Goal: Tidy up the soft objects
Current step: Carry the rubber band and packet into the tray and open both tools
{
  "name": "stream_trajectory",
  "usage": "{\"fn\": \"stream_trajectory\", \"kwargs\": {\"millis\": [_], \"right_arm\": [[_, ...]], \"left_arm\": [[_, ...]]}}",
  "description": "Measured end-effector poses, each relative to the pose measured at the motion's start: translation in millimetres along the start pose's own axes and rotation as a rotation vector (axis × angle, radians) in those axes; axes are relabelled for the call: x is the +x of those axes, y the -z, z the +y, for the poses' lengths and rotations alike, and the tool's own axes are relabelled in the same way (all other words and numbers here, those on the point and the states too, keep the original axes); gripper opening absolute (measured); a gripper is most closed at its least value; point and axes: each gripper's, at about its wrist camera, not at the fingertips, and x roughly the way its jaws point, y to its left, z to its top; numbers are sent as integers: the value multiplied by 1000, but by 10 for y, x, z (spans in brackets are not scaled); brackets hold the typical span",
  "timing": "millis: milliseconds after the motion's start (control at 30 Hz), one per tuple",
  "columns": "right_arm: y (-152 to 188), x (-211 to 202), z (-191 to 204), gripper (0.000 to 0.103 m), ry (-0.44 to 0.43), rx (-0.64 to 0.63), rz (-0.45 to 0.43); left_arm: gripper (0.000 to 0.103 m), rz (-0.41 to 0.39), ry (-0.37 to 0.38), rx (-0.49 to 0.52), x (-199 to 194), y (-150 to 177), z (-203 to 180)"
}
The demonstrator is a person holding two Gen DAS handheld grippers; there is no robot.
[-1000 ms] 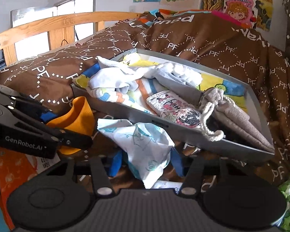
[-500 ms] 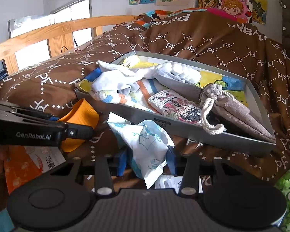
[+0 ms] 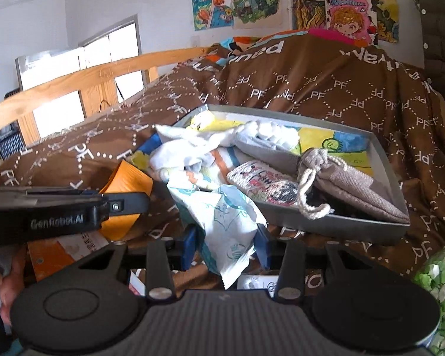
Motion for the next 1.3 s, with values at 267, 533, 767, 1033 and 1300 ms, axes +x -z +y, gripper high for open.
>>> {"fn": "stream_trajectory", "kwargs": {"millis": [267,533,767,1033,1300], "right_arm": [[-173,-168,-186,46,81,37,-120],[-453,-75,-697,46,212,129,-216],[-493,295,-1136,46,232,222,-168],[-311,624,-1373,46,211,296,-90],[-319,641,-1398,51,214,303,-79]], "left_arm": [[21,-127,24,33,-154,12,-159],[22,-225,90,114,119,-298,-441],[22,-94,118,115,743,-795,-753],[22,96,144,68,1335,-998,-788],[26,195,138,63,1633,-1001,-862]]}}
